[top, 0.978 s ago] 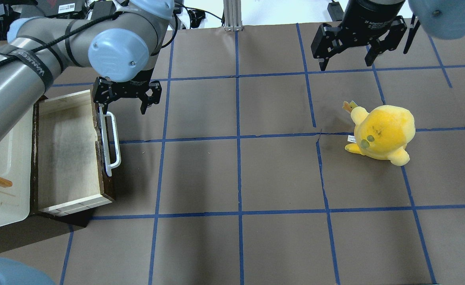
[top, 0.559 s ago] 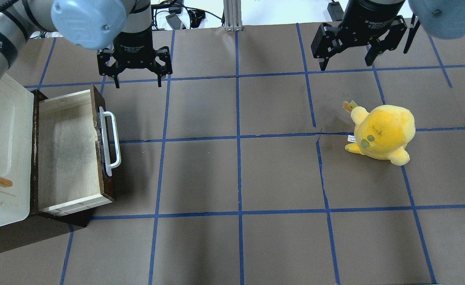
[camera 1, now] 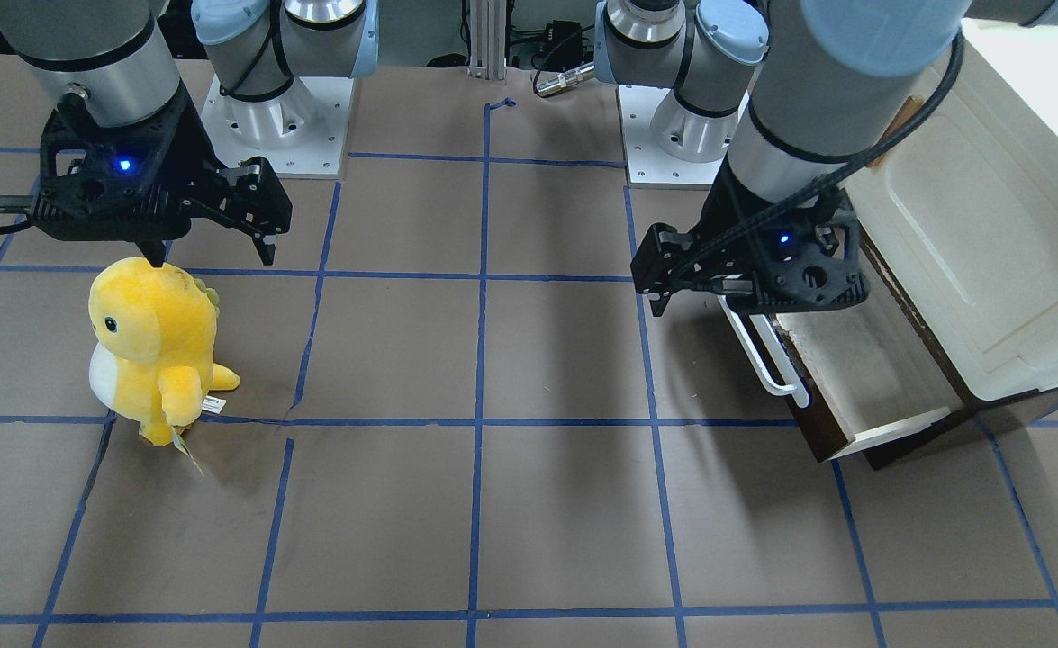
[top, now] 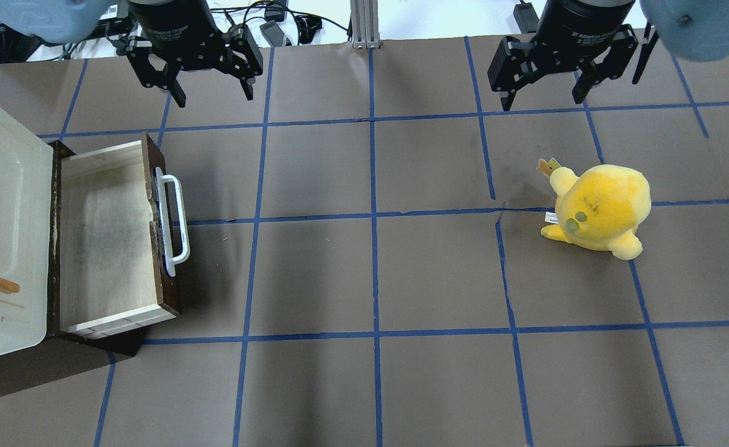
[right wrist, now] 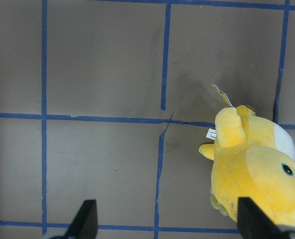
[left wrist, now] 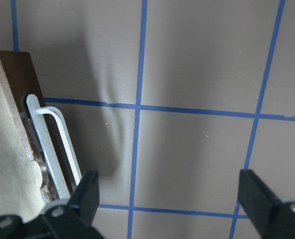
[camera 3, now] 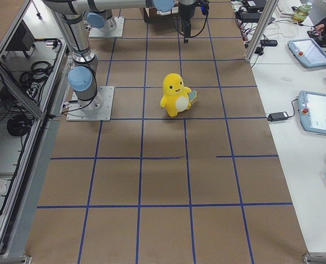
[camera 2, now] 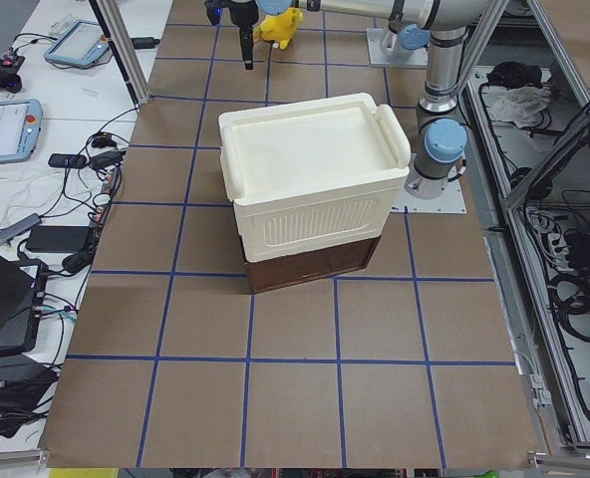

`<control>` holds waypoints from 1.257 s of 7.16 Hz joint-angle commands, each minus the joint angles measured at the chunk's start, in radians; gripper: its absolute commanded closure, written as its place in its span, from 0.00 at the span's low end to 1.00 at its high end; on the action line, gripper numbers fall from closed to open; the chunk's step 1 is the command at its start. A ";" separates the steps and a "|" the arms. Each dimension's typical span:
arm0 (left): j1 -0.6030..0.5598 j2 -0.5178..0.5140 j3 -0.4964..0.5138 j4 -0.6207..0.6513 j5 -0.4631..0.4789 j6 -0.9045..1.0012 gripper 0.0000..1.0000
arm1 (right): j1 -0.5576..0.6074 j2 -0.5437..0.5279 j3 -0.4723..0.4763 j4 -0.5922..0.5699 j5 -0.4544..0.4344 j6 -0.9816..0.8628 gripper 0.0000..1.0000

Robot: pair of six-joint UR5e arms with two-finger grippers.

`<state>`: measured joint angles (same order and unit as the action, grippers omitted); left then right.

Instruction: Pull drawer sideways

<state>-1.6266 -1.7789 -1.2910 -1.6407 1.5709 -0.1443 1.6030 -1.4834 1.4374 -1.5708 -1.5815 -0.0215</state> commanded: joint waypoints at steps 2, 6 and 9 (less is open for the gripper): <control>0.130 0.096 -0.039 -0.025 -0.003 0.228 0.00 | 0.000 0.000 0.000 0.000 0.000 0.000 0.00; 0.132 0.180 -0.211 0.081 -0.003 0.261 0.00 | 0.000 0.000 0.000 0.000 0.002 0.000 0.00; 0.131 0.185 -0.209 0.079 -0.005 0.255 0.00 | 0.000 0.000 0.000 0.000 0.002 0.000 0.00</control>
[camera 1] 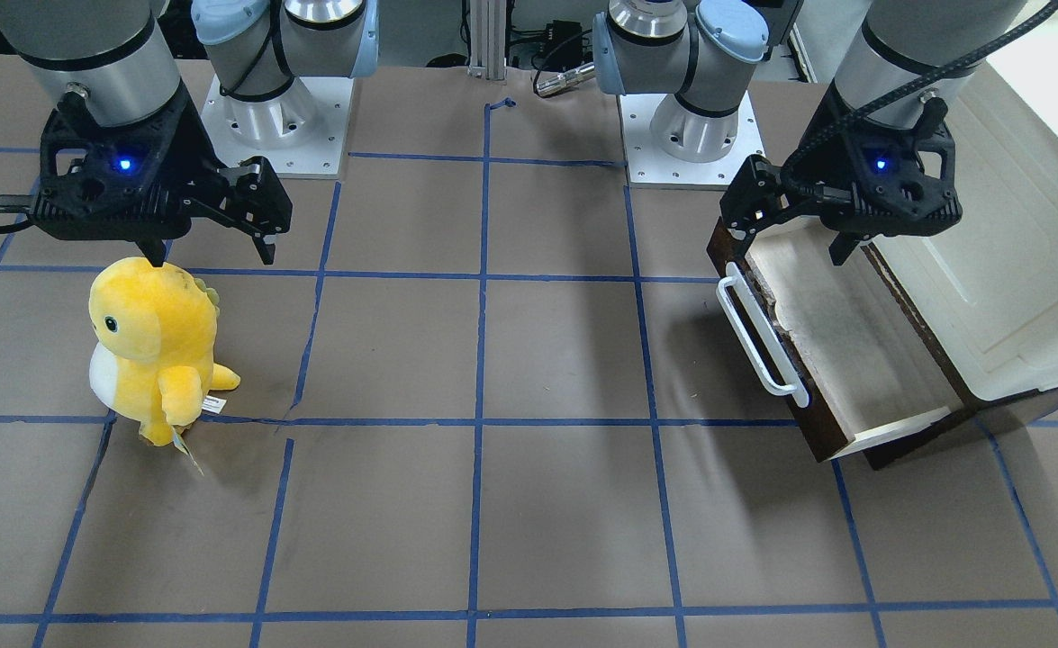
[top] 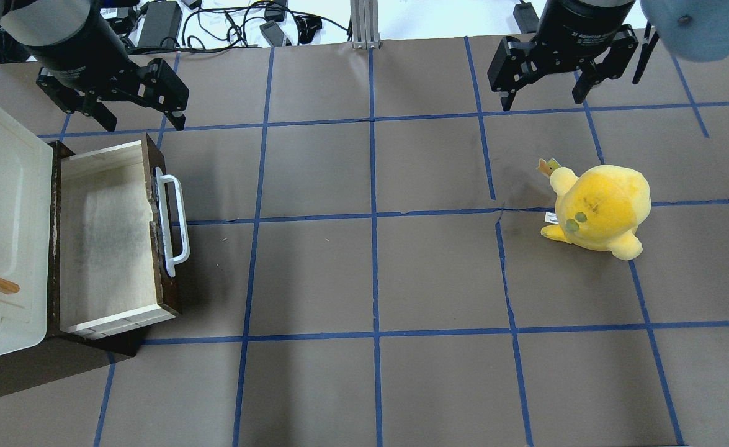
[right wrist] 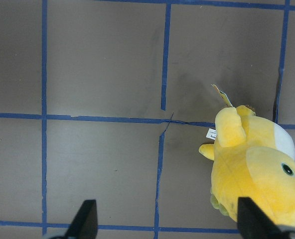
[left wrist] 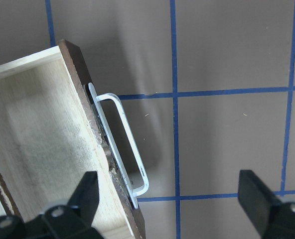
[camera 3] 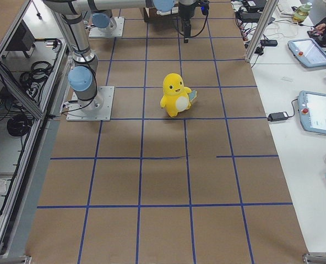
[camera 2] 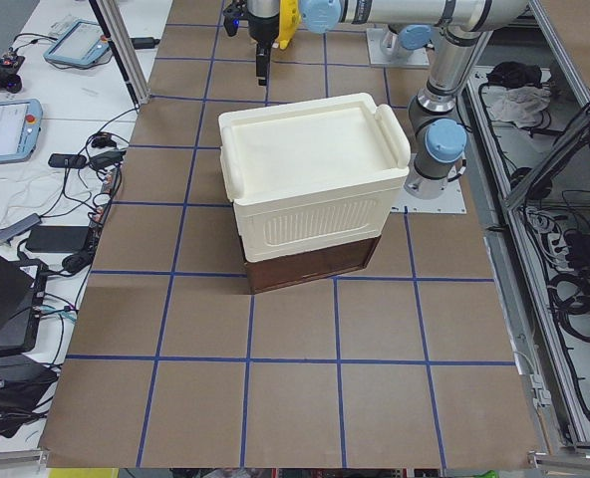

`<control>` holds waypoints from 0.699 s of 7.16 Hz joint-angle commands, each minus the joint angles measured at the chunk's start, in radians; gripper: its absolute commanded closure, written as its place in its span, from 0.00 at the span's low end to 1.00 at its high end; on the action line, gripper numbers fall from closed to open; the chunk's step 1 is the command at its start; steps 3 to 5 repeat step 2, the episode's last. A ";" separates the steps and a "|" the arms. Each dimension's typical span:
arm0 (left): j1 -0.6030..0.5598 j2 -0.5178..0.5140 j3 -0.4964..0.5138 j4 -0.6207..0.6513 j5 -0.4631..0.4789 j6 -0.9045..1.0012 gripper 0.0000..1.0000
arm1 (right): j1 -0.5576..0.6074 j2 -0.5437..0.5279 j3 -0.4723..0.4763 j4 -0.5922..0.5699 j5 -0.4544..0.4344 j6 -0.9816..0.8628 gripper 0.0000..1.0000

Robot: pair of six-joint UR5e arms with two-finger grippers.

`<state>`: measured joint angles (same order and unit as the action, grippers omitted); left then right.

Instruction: Pull drawer sideways

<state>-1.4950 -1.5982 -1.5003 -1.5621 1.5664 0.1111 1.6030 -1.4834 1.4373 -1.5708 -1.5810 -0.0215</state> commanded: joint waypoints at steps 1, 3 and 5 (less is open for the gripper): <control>-0.001 0.007 -0.001 0.001 0.000 -0.002 0.00 | 0.000 0.000 0.000 0.000 0.000 0.000 0.00; -0.001 0.009 -0.003 0.001 0.000 -0.002 0.00 | 0.000 0.000 0.000 0.000 0.001 0.000 0.00; -0.001 0.009 -0.003 0.001 0.000 -0.002 0.00 | 0.000 0.000 0.000 0.000 0.001 0.000 0.00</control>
